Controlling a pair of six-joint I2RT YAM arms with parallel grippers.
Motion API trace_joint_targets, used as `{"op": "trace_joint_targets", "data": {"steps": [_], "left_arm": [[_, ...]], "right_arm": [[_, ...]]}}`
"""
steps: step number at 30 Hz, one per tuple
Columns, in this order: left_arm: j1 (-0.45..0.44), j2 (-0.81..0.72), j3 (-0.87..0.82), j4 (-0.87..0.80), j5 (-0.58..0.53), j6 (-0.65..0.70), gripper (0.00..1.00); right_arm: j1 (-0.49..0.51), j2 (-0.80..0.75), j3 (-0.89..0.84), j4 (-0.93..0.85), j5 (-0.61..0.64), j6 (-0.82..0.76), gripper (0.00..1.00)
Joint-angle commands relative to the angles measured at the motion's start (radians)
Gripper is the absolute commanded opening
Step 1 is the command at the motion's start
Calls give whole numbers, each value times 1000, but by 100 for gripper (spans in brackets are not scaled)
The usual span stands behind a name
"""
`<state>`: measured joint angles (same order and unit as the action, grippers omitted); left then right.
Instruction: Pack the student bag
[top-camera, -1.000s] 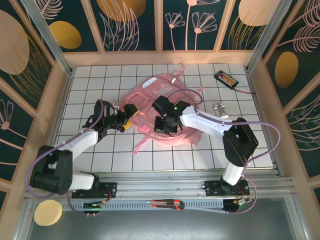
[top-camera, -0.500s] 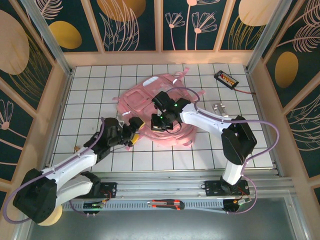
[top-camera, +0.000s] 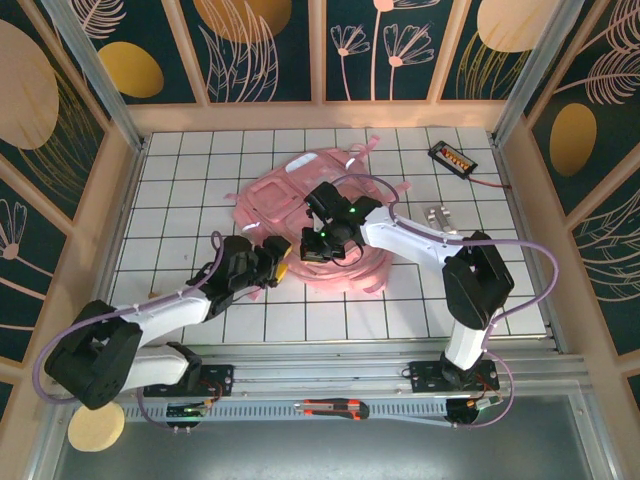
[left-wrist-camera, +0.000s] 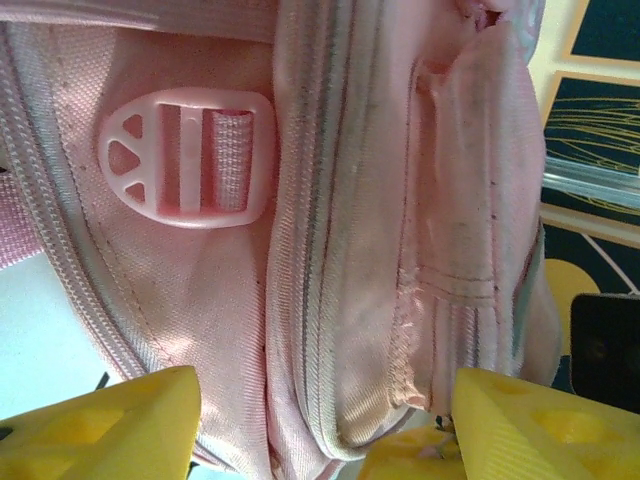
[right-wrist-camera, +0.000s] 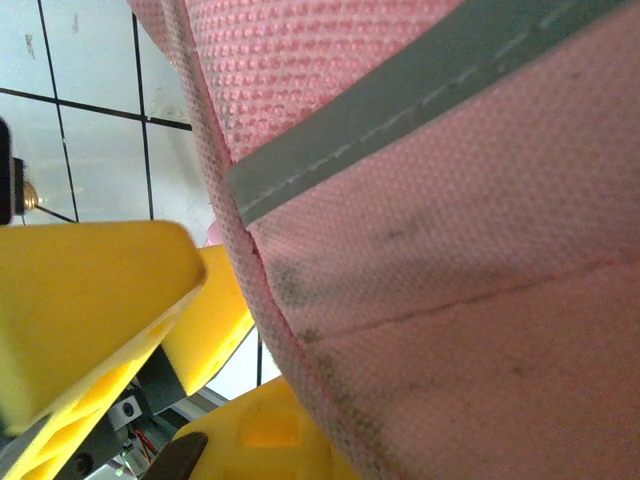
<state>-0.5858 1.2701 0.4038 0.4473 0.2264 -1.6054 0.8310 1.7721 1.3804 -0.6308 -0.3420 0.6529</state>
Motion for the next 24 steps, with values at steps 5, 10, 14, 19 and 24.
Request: {"op": "trace_joint_targets", "data": {"steps": [5, 10, 14, 19, 24], "left_arm": [[-6, 99, 23, 166, 20, -40, 57], [-5, 191, 65, 223, 45, -35, 45], [-6, 206, 47, 249, 42, -47, 25], [-6, 203, 14, 283, 32, -63, 0], [-4, 186, 31, 222, 25, -29, 0]], "right_arm": [[5, -27, -1, 35, -57, -21, 0], [5, -18, 2, 34, -59, -17, 0], [7, -8, 11, 32, -60, -19, 0], [6, 6, 21, 29, -63, -25, 0], [5, 21, 47, 1, -58, -43, 0]]}}
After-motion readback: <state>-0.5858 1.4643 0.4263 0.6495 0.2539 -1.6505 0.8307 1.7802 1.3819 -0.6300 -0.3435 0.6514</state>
